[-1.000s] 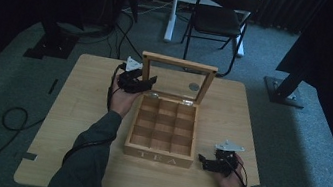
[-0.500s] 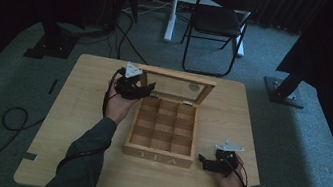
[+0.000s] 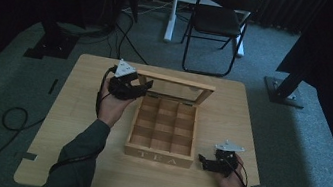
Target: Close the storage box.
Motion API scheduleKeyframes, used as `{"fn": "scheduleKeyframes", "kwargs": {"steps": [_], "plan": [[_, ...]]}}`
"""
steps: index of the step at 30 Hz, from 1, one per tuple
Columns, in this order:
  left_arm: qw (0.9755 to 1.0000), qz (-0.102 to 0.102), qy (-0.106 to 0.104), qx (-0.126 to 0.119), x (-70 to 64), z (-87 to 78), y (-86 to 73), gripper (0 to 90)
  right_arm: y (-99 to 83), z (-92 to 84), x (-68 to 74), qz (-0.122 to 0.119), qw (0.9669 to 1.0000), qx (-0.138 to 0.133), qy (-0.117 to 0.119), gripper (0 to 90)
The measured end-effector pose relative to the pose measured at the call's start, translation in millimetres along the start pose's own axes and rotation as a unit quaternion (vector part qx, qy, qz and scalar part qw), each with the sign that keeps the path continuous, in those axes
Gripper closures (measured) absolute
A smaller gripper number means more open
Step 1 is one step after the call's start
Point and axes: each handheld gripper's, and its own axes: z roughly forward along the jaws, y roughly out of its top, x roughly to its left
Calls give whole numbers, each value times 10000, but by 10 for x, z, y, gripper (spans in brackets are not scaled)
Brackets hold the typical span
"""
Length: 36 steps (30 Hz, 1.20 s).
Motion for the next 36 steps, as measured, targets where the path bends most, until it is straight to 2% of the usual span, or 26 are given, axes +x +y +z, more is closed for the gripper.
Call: {"fn": "scheduleKeyframes", "kwargs": {"steps": [3,6,10,14,18,22,36], "plan": [[9999,-126,7,36,-27,-83,34,429,0,0,1,4,10000,-2,0,129],[9999,-115,29,36,-60,-162,51,457,0,0,1,4,10000,-2,1,130],[9999,-58,58,96,-88,-239,51,494,0,1,1,9,10000,-2,-2,130],[9993,140,291,195,-171,-292,34,534,0,0,1,5,10000,-4,-5,129],[9988,201,366,272,-217,-331,4,539,0,0,1,8,10000,-1,-3,130],[9987,251,381,238,-242,-379,-13,542,1,-1,1,7,10000,2,-3,130],[9980,208,553,246,-346,-454,-103,554,1,0,2,9,10000,1,-4,129]]}}
